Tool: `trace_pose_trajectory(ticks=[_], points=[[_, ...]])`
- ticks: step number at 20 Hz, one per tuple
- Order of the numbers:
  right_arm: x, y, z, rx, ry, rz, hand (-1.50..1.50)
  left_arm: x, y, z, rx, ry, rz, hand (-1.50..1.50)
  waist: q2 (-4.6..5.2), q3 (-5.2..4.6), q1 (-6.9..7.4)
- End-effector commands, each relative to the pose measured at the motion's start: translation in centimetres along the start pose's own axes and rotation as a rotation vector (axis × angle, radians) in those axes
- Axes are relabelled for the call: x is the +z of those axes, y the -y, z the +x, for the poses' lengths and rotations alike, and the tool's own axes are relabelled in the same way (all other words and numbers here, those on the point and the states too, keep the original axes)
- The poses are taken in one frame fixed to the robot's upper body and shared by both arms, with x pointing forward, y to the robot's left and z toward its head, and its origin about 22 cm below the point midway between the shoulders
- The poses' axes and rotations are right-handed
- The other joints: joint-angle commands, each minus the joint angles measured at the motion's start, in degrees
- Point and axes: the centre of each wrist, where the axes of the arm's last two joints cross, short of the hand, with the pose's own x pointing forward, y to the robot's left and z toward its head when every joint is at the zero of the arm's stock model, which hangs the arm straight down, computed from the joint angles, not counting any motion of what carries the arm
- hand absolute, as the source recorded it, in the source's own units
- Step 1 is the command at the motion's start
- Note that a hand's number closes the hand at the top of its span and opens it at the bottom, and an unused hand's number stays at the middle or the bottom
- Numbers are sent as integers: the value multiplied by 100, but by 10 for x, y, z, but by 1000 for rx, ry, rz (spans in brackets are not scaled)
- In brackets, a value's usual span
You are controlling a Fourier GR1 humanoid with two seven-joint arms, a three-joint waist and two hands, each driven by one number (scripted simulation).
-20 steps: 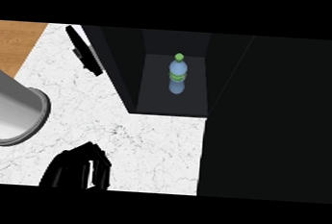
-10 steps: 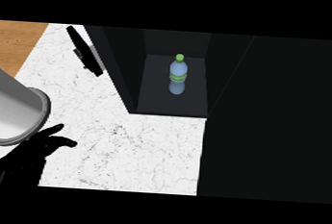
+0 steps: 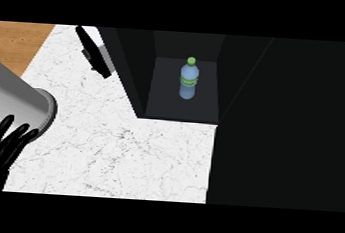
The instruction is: Pick up the bottled water, place it into the cabinet and close the cabinet
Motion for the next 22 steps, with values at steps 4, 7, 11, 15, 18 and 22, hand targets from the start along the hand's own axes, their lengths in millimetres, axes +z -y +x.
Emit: trace_pose_trajectory(ticks=[4, 7, 11, 15, 18, 22], points=[[-39, -36, 49, 272, -23, 200, 150, 8, -19, 15, 8, -15, 5, -150, -44, -30, 133], [-49, -33, 48, 290, -29, 245, 150, 10, -24, 18, 7, -20, 10, -150, -58, -55, 184], [-60, -32, 42, 272, -54, 261, 150, 16, -29, 23, 18, -38, 1, -150, -77, -54, 217], [-74, -35, 34, 226, -43, 251, 150, 18, -40, 28, -1, -46, 5, -150, -68, -63, 186], [-86, -37, 28, 193, -35, 242, 150, 20, -49, 34, -19, -53, 4, -150, -75, -56, 237], [-107, -39, 22, 181, -42, 232, 150, 21, -53, 39, -6, -35, -18, -150, -43, -54, 343]])
